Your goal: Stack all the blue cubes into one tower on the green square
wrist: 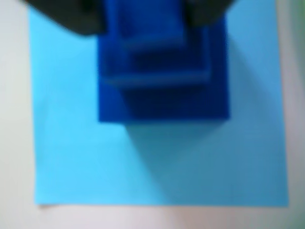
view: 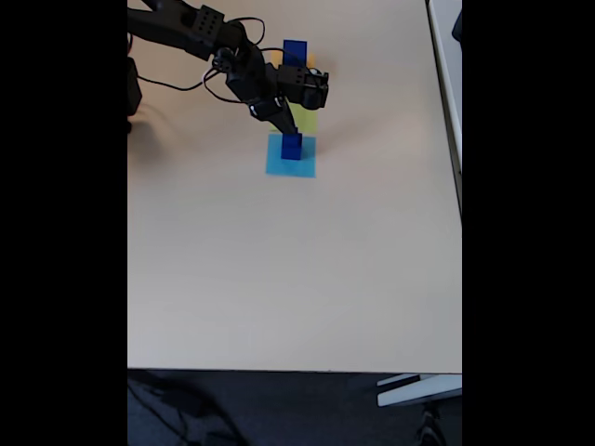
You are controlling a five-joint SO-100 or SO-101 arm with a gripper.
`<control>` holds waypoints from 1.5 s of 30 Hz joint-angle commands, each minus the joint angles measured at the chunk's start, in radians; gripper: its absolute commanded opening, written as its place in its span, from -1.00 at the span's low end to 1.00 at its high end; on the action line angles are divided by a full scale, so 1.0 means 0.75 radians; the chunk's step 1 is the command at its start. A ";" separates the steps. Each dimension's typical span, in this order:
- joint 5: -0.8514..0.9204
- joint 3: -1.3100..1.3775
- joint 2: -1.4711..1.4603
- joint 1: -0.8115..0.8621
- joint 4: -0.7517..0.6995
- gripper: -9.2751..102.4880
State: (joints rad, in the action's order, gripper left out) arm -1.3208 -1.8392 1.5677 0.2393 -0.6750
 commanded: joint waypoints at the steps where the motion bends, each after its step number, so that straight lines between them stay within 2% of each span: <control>1: 0.006 0.010 0.106 0.010 0.033 -0.68; 17: 0.000 0.041 0.143 -0.033 0.084 -0.55; 24: 0.012 0.211 0.137 -0.088 0.051 -0.37; 26: -0.004 0.286 0.117 -0.121 0.010 -0.37; 33: -0.170 0.495 0.006 -0.344 -0.078 -0.37; 45: -0.634 0.671 -0.288 -0.677 -0.192 -0.19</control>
State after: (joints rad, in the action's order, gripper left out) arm -1.7227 -1.4159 1.3606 -0.2178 -0.8161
